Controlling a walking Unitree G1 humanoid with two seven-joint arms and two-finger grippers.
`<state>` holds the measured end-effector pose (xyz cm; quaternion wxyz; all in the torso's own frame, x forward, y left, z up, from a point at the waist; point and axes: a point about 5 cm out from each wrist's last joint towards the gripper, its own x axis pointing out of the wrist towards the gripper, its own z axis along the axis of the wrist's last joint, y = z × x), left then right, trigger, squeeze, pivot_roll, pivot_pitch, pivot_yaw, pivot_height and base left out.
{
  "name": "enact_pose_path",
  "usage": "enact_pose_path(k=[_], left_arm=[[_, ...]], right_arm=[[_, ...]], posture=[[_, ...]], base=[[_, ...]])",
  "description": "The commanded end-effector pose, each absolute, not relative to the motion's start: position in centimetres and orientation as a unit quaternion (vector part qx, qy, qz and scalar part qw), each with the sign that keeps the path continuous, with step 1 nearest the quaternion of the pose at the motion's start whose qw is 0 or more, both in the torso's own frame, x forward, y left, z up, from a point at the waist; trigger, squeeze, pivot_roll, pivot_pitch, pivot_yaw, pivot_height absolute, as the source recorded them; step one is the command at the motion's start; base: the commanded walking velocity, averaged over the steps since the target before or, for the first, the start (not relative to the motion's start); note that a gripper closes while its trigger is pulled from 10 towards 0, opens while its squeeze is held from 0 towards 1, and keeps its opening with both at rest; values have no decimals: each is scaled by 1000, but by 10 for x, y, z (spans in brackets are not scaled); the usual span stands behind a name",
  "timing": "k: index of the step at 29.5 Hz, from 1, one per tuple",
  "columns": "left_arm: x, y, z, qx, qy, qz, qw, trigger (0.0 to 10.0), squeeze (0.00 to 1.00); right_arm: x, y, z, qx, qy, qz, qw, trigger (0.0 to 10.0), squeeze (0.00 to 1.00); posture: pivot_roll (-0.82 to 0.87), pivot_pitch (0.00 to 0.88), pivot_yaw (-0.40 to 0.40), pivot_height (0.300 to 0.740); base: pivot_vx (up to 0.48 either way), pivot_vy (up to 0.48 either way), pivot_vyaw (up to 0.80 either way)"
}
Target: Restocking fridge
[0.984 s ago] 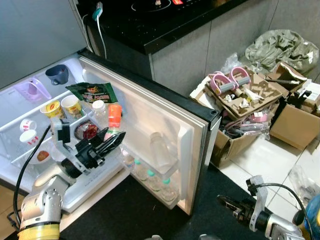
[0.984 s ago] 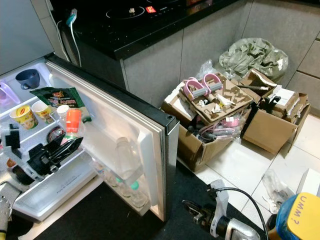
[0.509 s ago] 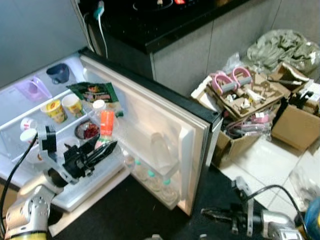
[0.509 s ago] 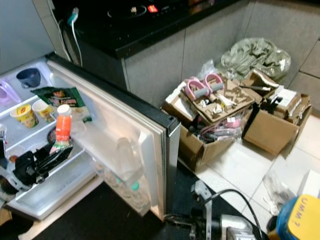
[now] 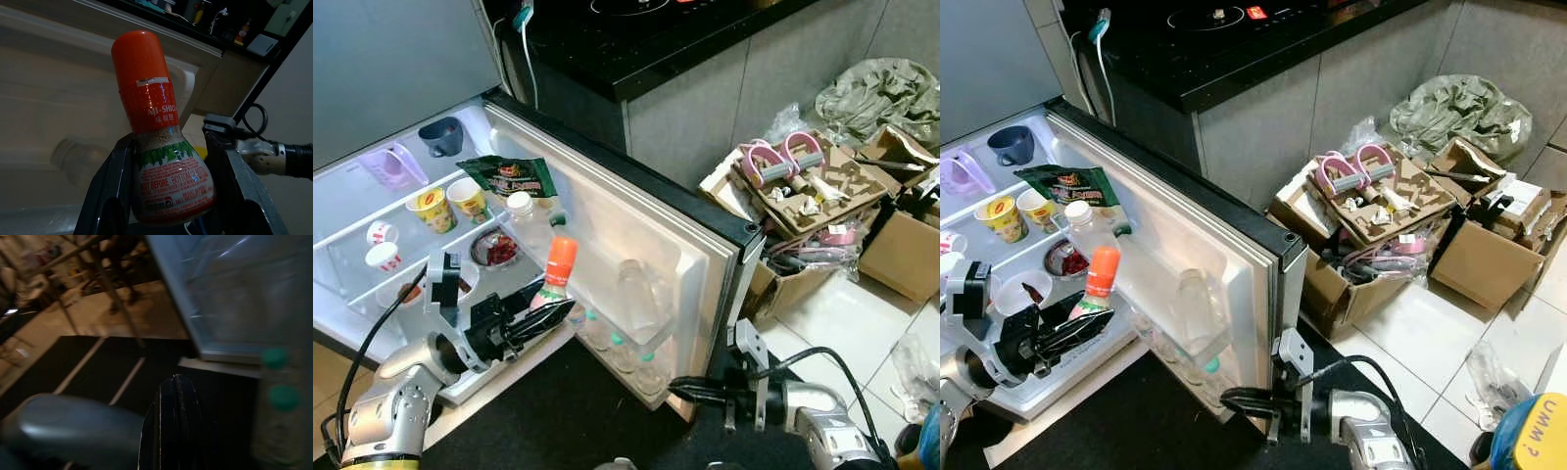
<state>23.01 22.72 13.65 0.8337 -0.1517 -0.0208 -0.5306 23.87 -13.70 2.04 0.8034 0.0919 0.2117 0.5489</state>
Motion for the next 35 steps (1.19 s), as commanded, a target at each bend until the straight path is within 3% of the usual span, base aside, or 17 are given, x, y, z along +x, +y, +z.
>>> enact_pose_path(k=[1, 9, 21, 27, 30, 35], left_arm=[[230, 226, 142, -139, -23, -543, 828, 10000, 0], [233, 224, 143, -137, -28, -547, 825, 10000, 0], [234, 217, 144, -137, -35, -557, 818, 10000, 0], [235, 213, 144, -137, -38, -562, 815, 10000, 0], [234, 211, 144, -140, -39, -568, 810, 10000, 0], [232, 206, 143, -141, -33, -583, 799, 10000, 0]], right_arm=[[245, -140, 22, 76, 206, 523, 823, 10000, 0], [270, -176, 34, 43, 188, 425, 885, 10000, 0], [301, -213, 55, 21, 140, 280, 950, 10000, 0], [305, -215, 76, 84, 83, 319, 940, 10000, 0], [296, -209, 115, 175, -1, 430, 886, 10000, 0], [296, -192, 150, 201, -64, 489, 846, 10000, 0]], posture=[[-117, 93, 52, 740], [-117, 91, 50, 740], [-115, 89, 46, 740], [-113, 89, 45, 740], [-117, 88, 45, 740], [-118, 92, 40, 740]], base=[[0, 0, 0], [0, 0, 0], [0, 0, 0], [0, 0, 0], [0, 0, 0], [0, 0, 0]])
